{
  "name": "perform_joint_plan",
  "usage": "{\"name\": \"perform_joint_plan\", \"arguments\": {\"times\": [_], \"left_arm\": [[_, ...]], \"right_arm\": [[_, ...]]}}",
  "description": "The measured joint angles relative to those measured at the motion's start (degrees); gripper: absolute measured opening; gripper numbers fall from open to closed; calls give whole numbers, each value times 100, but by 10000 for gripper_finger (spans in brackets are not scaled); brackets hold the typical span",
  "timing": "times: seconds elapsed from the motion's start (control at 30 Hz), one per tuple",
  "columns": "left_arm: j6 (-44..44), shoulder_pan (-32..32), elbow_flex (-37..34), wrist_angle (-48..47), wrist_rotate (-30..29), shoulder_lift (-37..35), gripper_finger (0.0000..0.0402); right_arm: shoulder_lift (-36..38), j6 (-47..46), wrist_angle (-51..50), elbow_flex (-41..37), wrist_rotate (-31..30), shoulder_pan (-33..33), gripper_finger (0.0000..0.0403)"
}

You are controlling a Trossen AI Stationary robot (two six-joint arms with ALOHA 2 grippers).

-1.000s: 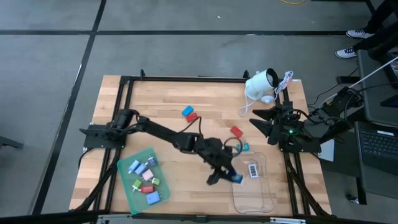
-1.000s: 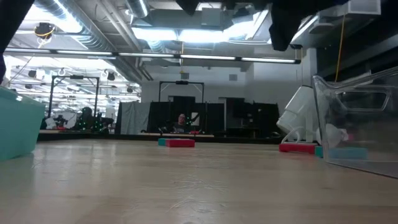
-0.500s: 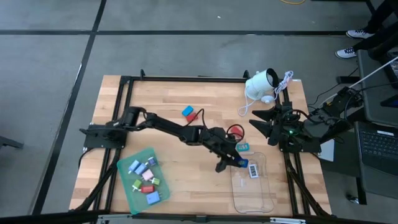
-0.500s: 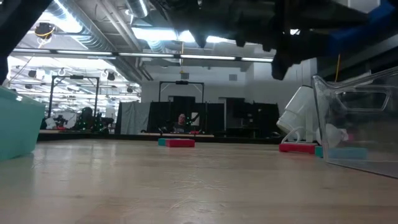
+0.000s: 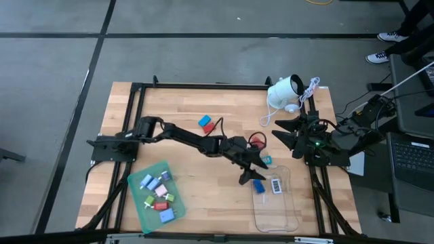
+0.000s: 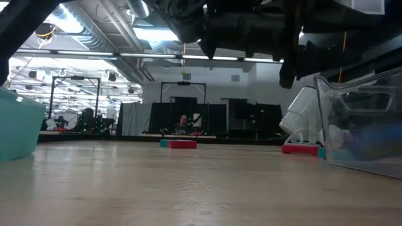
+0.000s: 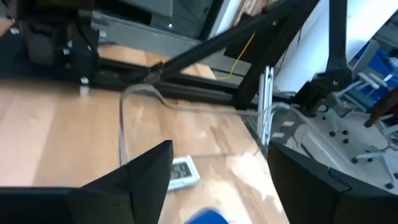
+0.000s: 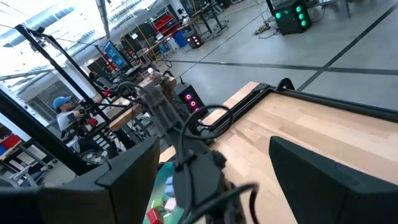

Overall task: Pick & Place Office items
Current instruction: Put the blue digital clock into the transparent bin, then put the bottom red digital clock into the transparent bin

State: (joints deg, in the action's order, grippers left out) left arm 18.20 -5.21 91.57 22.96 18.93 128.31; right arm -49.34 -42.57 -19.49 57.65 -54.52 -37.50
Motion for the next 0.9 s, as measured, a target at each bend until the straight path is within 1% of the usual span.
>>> {"name": "perform_joint_plan", "arguments": {"times": [0.2,0.3,0.33,0.4,0.47,0.5,0.57,0.63,0.67,0.73,0.8,0.87,0.9], "left_arm": [[-74,130,380,-59,74,0,261],[-139,254,704,-42,77,0,259],[-183,311,818,-65,74,0,258],[-282,445,1114,-266,75,0,258],[-337,615,1399,-580,83,-76,258],[-334,721,1577,-621,76,-96,258],[-173,1011,1806,-847,180,-303,258],[-117,1314,2006,-882,298,-557,258],[-95,1468,2044,-1024,378,-754,258],[-218,1741,2074,-1260,556,-1169,255],[-550,1960,2074,-1915,635,-1705,249],[-1123,2131,2074,-2696,490,-2295,242],[-1406,2189,2074,-3134,291,-2608,238]], "right_arm": [[0,-11,179,0,-73,0,307],[-2,235,747,0,-409,0,307],[-2,476,1049,0,-553,0,307],[-2,1276,1822,0,-748,6,307],[-2,2284,2803,0,-750,52,307],[-1,2804,3304,0,-636,87,307],[1,3649,4128,2,-216,157,307],[2,4243,4534,4,135,220,307],[4,4461,4591,4,168,243,307],[24,4678,4509,4,111,269,307],[30,4752,4402,4,10,289,307],[11,4687,4279,4,97,366,307],[1,4586,4193,4,303,431,307]]}}
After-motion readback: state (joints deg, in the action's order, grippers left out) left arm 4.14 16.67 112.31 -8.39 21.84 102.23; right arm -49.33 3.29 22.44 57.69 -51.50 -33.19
